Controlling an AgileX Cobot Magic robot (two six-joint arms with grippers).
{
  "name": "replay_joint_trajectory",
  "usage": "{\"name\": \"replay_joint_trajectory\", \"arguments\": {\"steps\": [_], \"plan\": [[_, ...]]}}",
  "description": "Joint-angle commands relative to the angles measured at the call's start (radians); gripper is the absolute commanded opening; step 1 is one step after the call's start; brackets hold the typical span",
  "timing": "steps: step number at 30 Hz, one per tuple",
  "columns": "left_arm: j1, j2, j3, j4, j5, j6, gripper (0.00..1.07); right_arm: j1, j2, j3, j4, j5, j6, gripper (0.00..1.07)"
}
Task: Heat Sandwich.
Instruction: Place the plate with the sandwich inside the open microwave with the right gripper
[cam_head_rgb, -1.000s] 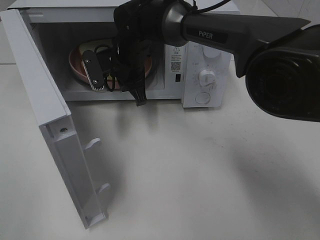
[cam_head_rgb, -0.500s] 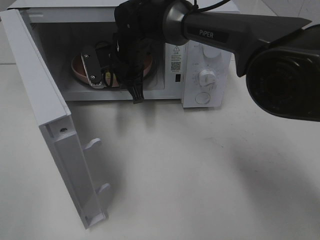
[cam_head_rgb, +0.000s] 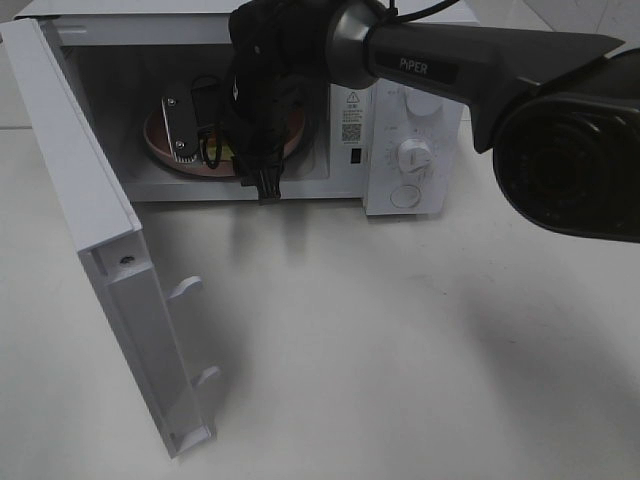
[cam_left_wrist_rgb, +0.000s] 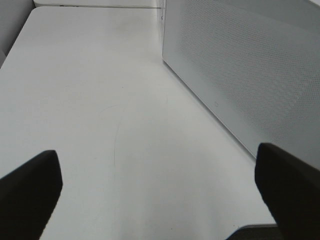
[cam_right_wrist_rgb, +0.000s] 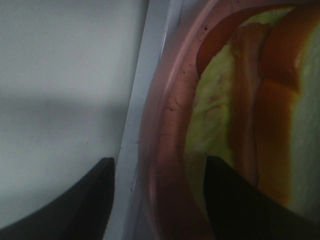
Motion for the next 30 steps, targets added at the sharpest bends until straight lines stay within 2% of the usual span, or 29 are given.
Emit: {"name": "replay_joint_trajectory", "arguments": {"steps": [1, 3, 5, 9, 30], "plan": [[-0.006, -0.018, 0.002, 0.001, -0.01, 0.0, 1.0, 0.0, -0.008, -0.005, -0.002, -0.028, 0.063, 0.62], [-0.006, -0.018, 0.002, 0.001, -0.01, 0.0, 1.0, 0.0, -0.008, -0.005, -0.003, -0.034, 0.081, 0.65], [-0.006, -0.018, 0.002, 0.001, -0.01, 0.0, 1.0, 0.0, -0.008, -0.005, -0.003, -0.057, 0.13, 0.74], [-0.006, -0.018, 0.002, 0.001, -0.01, 0.0, 1.0, 0.0, -0.009, -0.001, -0.003, -0.057, 0.139, 0.83], [-0.006, -0.018, 0.002, 0.001, -0.01, 0.0, 1.0, 0.0, -0.031, -0.001, 0.001, -0.057, 0.215, 0.77]]}}
